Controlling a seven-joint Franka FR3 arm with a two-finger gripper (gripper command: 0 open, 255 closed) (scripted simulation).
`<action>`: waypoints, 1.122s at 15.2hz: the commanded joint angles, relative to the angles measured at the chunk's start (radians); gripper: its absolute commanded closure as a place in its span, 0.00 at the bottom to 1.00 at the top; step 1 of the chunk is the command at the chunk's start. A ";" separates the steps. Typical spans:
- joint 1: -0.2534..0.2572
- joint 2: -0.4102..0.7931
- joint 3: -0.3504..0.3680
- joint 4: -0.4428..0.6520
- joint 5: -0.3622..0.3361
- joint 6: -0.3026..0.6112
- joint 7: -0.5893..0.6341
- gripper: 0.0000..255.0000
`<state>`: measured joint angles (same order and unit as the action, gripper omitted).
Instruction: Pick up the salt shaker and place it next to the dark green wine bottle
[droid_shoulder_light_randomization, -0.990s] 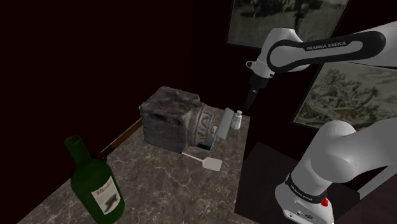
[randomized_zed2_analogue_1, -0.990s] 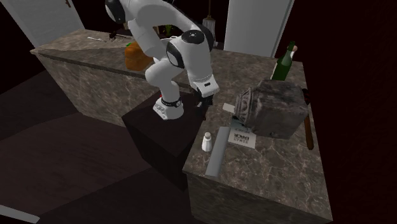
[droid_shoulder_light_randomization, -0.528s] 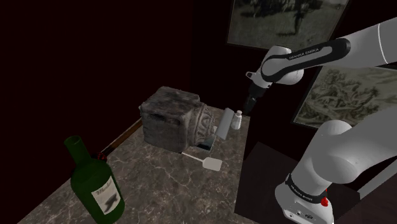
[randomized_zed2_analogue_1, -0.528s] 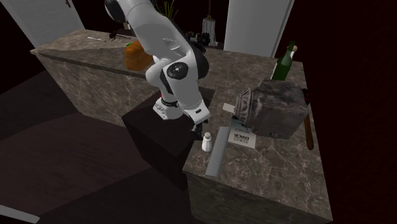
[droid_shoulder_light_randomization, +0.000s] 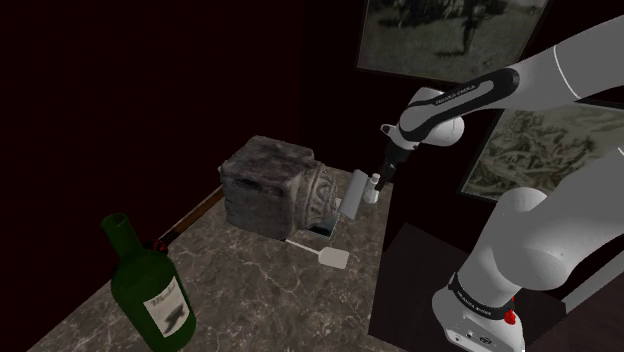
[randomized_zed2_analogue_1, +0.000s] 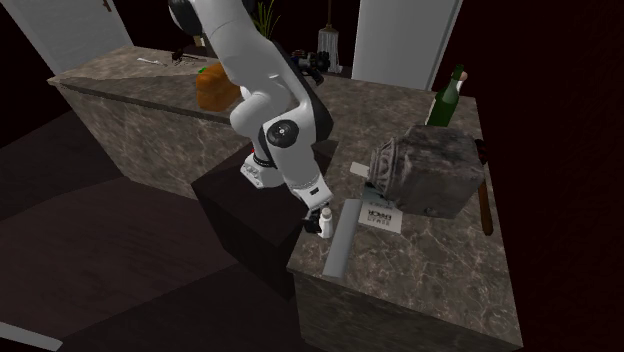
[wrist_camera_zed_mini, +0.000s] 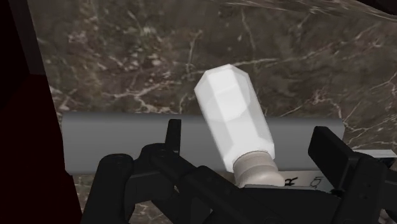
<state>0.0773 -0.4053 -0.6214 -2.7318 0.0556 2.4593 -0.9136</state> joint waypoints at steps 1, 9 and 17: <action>0.013 0.020 -0.010 -0.007 0.014 0.027 -0.012 0.00; 0.013 0.020 -0.009 -0.007 0.014 0.027 -0.012 1.00; 0.013 0.020 -0.009 -0.007 0.014 0.027 -0.012 1.00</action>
<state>0.0901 -0.3857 -0.6309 -2.7384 0.0699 2.4861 -0.9252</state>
